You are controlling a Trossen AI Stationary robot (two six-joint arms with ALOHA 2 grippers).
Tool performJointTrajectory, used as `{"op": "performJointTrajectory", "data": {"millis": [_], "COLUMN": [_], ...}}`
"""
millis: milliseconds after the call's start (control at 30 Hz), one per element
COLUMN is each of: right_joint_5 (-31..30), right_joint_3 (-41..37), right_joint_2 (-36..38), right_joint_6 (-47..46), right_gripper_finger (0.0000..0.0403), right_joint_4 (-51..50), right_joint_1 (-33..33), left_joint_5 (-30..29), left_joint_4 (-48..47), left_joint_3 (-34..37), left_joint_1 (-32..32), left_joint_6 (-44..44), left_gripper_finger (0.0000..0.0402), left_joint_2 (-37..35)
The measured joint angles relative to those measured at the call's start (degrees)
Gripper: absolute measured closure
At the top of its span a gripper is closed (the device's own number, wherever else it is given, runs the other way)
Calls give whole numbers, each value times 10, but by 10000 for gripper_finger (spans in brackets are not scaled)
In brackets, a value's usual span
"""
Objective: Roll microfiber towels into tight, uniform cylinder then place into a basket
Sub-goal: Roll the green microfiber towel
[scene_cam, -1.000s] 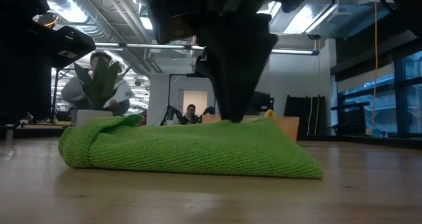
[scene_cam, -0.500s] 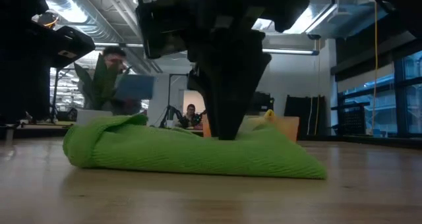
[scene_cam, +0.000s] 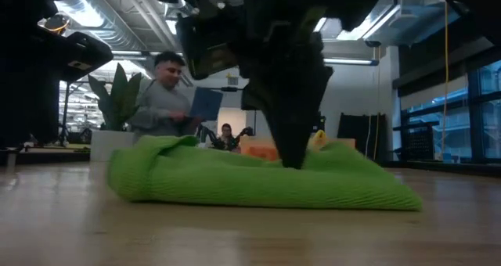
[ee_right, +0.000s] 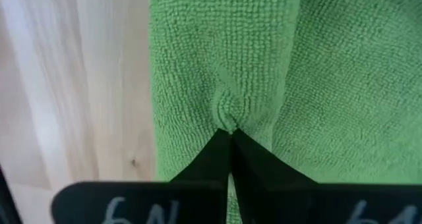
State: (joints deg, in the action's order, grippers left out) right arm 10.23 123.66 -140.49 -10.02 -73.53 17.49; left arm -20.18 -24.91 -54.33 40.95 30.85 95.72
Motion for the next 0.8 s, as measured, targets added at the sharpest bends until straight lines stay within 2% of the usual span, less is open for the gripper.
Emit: {"op": "performJointTrajectory", "data": {"millis": [300,800], "right_joint_5": [-12,-12], "right_joint_3": [24,24], "right_joint_2": [0,0], "right_joint_6": [-46,-46], "right_gripper_finger": [390,379], "right_joint_4": [-23,10], "right_joint_1": [6,7], "left_joint_5": [-2,-2], "left_joint_4": [2,1], "left_joint_3": [0,0], "left_joint_1": [0,0], "left_joint_6": [-1,-2], "left_gripper_finger": [327,327], "left_joint_2": [0,0]}}
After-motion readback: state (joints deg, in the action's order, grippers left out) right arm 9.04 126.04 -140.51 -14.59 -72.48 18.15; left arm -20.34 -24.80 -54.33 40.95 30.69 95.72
